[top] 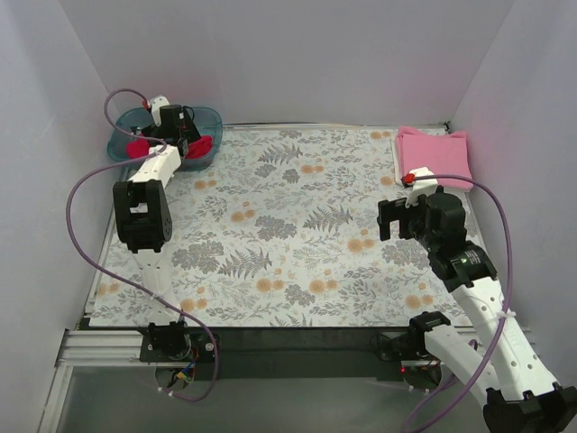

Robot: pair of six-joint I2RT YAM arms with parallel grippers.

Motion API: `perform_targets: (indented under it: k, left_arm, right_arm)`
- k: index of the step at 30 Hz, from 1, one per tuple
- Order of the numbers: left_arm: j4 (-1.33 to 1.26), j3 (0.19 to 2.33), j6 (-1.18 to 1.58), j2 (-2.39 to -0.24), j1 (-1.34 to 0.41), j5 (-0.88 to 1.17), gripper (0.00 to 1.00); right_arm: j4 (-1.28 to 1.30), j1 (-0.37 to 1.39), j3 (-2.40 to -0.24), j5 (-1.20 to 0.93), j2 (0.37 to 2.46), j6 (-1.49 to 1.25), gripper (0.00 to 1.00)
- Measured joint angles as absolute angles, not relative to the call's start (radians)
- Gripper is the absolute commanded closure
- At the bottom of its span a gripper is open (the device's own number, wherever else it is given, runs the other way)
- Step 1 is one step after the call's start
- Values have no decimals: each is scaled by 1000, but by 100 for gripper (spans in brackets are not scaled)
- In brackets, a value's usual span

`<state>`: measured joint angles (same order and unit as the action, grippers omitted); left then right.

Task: Fold and stack the t-shirts
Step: Move the tshirt to the center of the board

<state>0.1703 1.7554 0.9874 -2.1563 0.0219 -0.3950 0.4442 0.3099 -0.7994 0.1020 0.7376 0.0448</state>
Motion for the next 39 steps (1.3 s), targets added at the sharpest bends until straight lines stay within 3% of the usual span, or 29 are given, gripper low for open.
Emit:
perform_targets:
  k: [3, 6, 9, 11, 15, 30, 39]
  left_arm:
    - [178, 1794, 1005, -2223, 35, -371, 14]
    - [172, 1819, 1034, -2277, 55, -338, 25]
    - [176, 1850, 1056, -2305, 70, -311, 46]
    - [174, 1874, 1065, -2320, 76, -298, 67]
    - [176, 1888, 1081, -2336, 81, -273, 99]
    - [209, 1993, 1067, -2196, 52, -104, 100]
    - [173, 2301, 1089, -1913, -179, 100, 100]
  right_arm:
    - [446, 310, -807, 106, 760, 44, 2]
    - [445, 310, -816, 114, 768, 43, 2]
    - [445, 310, -831, 126, 779, 38, 2]
    - [446, 310, -842, 130, 787, 33, 2]
    - [447, 310, -854, 131, 794, 30, 2]
    - [447, 310, -859, 103, 722, 19, 2]
    - [447, 310, -859, 73, 679, 19, 2]
